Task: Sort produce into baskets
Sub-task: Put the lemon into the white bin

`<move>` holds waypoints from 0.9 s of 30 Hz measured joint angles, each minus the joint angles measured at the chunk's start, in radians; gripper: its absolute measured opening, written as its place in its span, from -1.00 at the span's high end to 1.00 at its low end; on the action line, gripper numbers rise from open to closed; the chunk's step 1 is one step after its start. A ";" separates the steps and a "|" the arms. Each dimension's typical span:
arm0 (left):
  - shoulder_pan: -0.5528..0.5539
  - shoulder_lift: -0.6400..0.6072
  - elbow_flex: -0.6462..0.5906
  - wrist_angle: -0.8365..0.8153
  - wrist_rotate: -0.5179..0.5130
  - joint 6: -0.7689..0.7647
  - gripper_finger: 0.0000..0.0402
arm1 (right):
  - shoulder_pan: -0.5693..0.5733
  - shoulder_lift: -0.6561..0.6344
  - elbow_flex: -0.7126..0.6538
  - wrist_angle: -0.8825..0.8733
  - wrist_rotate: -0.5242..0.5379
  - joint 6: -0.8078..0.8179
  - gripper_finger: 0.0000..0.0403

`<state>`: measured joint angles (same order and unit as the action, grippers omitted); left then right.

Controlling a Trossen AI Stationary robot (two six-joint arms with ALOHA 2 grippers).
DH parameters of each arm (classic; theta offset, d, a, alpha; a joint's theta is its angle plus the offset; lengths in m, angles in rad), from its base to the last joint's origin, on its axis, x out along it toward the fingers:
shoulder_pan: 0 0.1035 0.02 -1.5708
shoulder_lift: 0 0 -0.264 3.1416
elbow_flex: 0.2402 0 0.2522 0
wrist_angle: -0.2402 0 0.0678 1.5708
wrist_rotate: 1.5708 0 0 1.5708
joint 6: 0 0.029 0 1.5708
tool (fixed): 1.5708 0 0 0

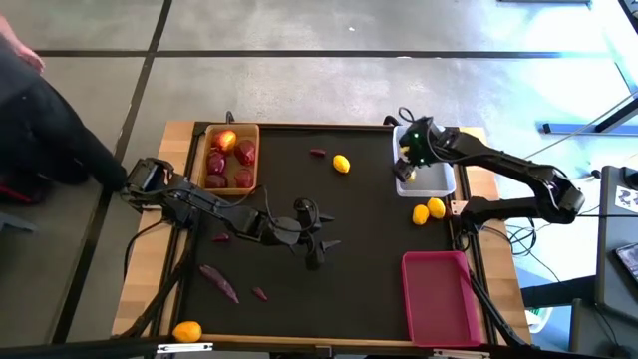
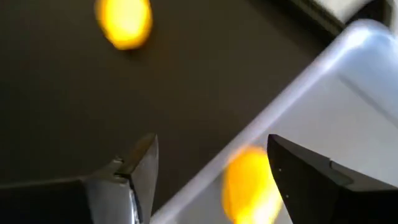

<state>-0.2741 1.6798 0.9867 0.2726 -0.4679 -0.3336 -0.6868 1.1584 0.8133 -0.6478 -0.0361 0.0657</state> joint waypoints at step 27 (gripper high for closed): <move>0.000 0.000 0.000 -0.003 0.000 0.000 -0.58 | 0.205 0.398 -0.012 0.703 0.022 0.084 -0.79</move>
<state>-0.2741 1.6798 0.9863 0.2699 -0.4675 -0.3332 -0.4818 1.5566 0.8017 0.0553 -0.0143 0.1495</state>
